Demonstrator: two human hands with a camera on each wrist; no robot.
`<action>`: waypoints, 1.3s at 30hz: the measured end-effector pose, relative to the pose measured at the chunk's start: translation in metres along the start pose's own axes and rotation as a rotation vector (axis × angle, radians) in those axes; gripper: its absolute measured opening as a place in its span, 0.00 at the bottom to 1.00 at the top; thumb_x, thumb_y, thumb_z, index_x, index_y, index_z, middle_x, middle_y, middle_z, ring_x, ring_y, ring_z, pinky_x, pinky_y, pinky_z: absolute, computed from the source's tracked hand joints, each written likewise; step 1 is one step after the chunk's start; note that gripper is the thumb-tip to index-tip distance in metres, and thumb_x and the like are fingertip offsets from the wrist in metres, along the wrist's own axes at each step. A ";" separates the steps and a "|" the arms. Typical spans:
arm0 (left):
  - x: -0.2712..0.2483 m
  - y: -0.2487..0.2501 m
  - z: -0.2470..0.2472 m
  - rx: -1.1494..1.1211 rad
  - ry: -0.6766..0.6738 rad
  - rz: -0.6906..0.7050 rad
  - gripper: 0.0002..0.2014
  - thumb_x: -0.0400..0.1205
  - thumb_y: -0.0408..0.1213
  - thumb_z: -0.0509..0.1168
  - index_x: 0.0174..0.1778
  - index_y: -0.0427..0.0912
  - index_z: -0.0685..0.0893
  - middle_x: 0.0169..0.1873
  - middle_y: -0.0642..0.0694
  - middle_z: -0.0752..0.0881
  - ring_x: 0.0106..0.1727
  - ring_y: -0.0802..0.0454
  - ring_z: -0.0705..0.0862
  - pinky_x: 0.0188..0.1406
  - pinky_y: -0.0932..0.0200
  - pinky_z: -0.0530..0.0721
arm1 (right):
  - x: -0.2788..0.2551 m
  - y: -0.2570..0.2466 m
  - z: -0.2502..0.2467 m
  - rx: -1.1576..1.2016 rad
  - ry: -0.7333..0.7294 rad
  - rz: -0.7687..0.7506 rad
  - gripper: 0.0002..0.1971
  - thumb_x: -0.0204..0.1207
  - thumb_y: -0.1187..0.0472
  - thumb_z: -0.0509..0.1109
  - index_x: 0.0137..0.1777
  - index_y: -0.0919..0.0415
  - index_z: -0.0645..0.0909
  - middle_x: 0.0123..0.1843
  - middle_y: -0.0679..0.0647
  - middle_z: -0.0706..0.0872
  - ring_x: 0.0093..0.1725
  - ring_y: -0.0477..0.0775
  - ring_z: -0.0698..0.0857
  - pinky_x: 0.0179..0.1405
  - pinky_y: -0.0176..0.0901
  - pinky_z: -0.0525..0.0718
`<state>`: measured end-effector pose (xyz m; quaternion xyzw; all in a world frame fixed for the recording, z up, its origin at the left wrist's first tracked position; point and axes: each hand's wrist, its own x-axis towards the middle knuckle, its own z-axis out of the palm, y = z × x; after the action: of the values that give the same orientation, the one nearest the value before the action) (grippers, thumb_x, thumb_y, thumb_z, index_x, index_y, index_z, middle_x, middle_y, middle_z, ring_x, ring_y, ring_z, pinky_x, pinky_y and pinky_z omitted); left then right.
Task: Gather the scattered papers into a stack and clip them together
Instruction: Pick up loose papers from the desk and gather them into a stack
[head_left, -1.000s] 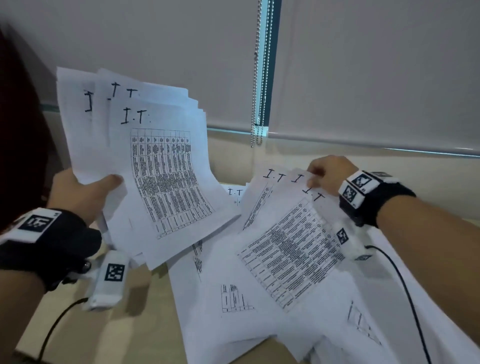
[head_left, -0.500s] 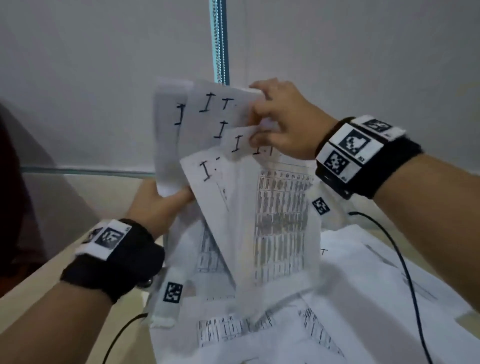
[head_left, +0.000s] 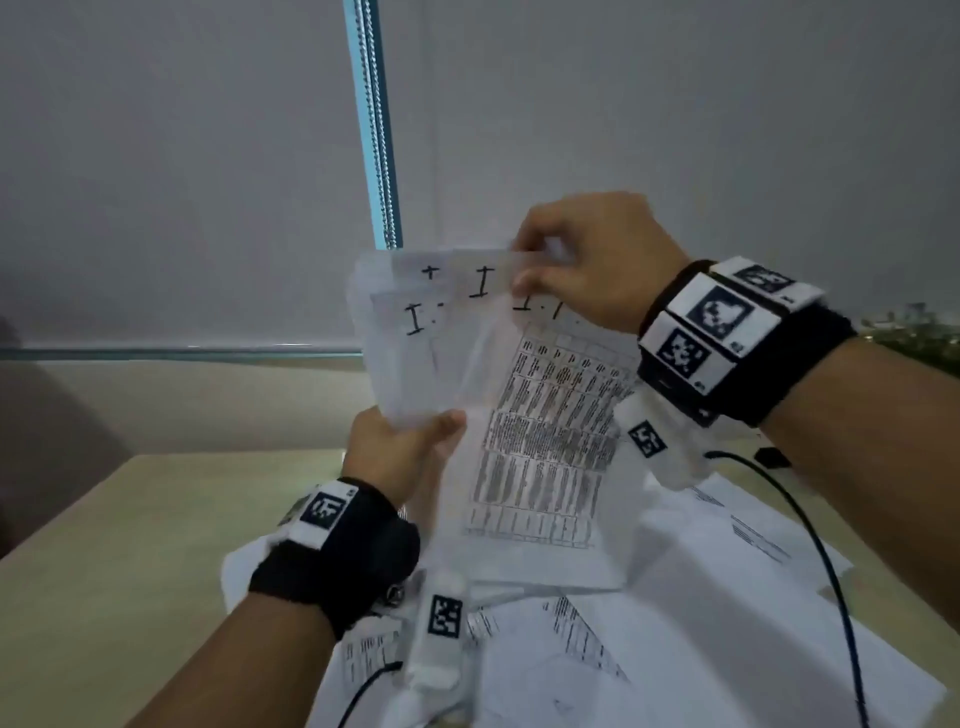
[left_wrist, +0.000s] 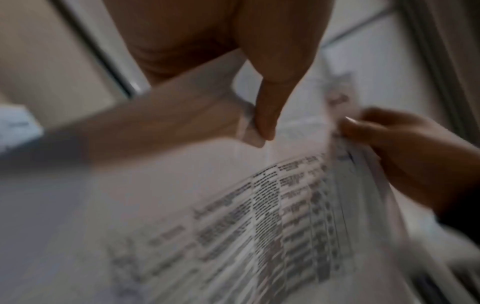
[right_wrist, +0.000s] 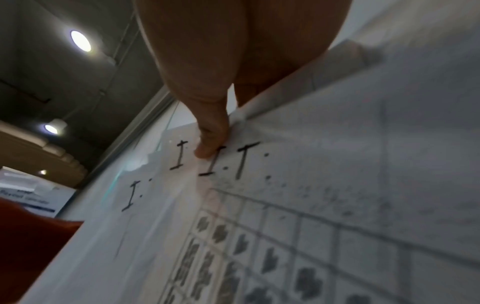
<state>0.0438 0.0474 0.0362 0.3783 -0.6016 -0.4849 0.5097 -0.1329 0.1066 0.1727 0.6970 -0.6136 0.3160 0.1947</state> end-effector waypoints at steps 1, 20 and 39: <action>0.000 0.003 0.001 -0.065 0.039 0.005 0.07 0.70 0.26 0.75 0.38 0.40 0.85 0.19 0.57 0.87 0.23 0.62 0.85 0.22 0.73 0.80 | -0.006 0.006 -0.006 0.009 0.084 0.003 0.18 0.67 0.43 0.72 0.55 0.46 0.81 0.51 0.46 0.85 0.58 0.53 0.82 0.66 0.60 0.73; 0.016 -0.017 0.027 -0.222 0.024 -0.013 0.35 0.71 0.37 0.75 0.66 0.45 0.60 0.54 0.49 0.83 0.57 0.48 0.82 0.63 0.47 0.79 | -0.116 0.065 0.073 0.984 0.328 0.788 0.26 0.66 0.74 0.72 0.63 0.57 0.70 0.58 0.57 0.85 0.57 0.56 0.85 0.62 0.54 0.82; 0.019 -0.019 0.047 -0.083 -0.032 0.121 0.19 0.79 0.36 0.68 0.67 0.44 0.76 0.57 0.50 0.86 0.61 0.51 0.83 0.68 0.45 0.77 | -0.117 0.062 0.078 0.906 0.264 0.759 0.19 0.75 0.68 0.67 0.64 0.57 0.70 0.50 0.46 0.83 0.50 0.47 0.84 0.57 0.48 0.83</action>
<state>-0.0066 0.0342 0.0219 0.3121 -0.6106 -0.4839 0.5437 -0.1831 0.1298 0.0296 0.3977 -0.5945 0.6771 -0.1733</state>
